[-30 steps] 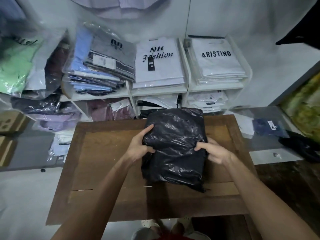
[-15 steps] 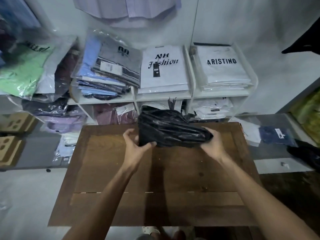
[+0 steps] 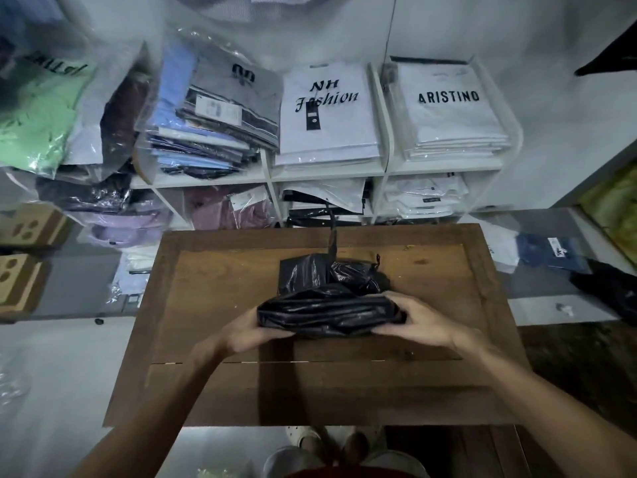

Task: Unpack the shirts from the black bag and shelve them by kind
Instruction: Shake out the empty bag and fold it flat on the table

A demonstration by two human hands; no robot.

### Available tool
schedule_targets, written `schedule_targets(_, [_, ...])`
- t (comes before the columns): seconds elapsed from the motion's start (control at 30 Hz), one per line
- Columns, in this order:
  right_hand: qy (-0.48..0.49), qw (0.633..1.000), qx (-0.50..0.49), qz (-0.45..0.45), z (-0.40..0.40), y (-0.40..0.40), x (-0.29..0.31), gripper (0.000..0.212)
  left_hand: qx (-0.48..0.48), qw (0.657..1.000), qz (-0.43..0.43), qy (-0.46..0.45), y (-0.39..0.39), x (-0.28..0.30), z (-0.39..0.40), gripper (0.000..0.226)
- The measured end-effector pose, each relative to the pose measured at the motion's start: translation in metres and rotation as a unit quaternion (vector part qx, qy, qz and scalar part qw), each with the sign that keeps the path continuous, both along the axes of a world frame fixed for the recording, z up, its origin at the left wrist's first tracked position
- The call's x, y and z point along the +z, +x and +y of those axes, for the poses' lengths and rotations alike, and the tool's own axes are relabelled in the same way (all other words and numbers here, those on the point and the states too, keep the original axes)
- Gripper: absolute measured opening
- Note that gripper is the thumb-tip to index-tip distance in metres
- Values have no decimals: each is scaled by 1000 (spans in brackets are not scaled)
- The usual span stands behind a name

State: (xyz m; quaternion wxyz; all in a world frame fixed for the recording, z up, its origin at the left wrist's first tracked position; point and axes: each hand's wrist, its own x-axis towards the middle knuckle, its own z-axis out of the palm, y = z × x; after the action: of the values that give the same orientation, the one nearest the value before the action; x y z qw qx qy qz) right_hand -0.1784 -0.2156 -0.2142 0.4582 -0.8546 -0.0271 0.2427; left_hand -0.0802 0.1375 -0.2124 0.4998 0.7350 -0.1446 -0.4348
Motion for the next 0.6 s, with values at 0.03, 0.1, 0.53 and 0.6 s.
schedule_targets(0.03, [25, 999, -30, 30, 1, 2, 3, 48, 5, 1000, 0, 5, 2, 1, -1, 81])
schedule_targets(0.1, [62, 994, -54, 72, 2, 7, 7, 33, 12, 1000, 10, 3, 4, 0, -4, 67])
schedule_targets(0.53, [-37, 944, -329, -12, 31, 32, -8, 59, 323, 940, 100, -38, 29, -7, -71, 39])
schedule_targets(0.6, [-102, 935, -336, -35, 36, 39, -9, 59, 351, 929, 119, -10, 33, -13, -74, 41])
